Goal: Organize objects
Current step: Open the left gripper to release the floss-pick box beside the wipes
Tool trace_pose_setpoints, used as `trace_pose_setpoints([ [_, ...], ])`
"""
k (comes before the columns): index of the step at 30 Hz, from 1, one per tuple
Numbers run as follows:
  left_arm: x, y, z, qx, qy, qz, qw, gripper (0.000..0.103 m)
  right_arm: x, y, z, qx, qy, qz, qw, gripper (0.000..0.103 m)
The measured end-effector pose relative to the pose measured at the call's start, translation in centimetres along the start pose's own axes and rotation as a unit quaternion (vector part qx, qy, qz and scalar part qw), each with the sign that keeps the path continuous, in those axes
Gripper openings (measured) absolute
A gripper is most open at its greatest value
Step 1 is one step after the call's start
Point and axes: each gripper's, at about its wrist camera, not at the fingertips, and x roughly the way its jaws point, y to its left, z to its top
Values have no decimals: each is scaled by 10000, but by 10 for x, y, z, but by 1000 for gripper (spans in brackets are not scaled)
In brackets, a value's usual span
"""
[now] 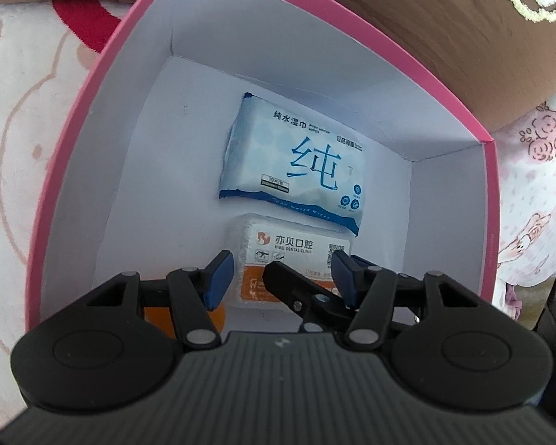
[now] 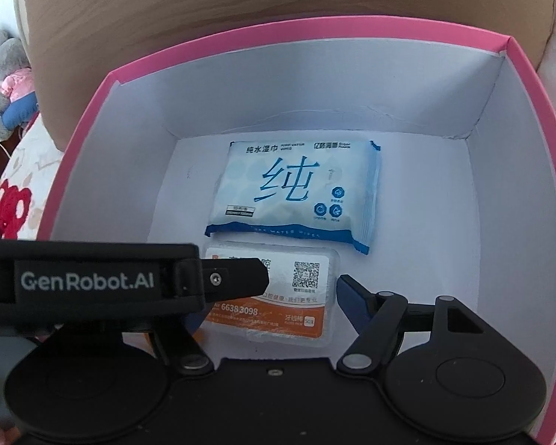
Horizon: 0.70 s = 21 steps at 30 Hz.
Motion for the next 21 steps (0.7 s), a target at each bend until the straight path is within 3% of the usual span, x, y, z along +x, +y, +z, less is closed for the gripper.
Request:
trace_pose_setpoints([
  [4,-10,-3,-4,155,-123,27,9998,58,-7,0,-4,-103,-127,141,9998,76],
  [8,-28,-12,-5,527,-432,303,9972,59,-25,1,-10,-355,-364,-53,9987,76],
  [21,-74,-22,-19,777,-684,456,9936,59,-87,-8,-26,-776,-1005,-6,9919,76],
])
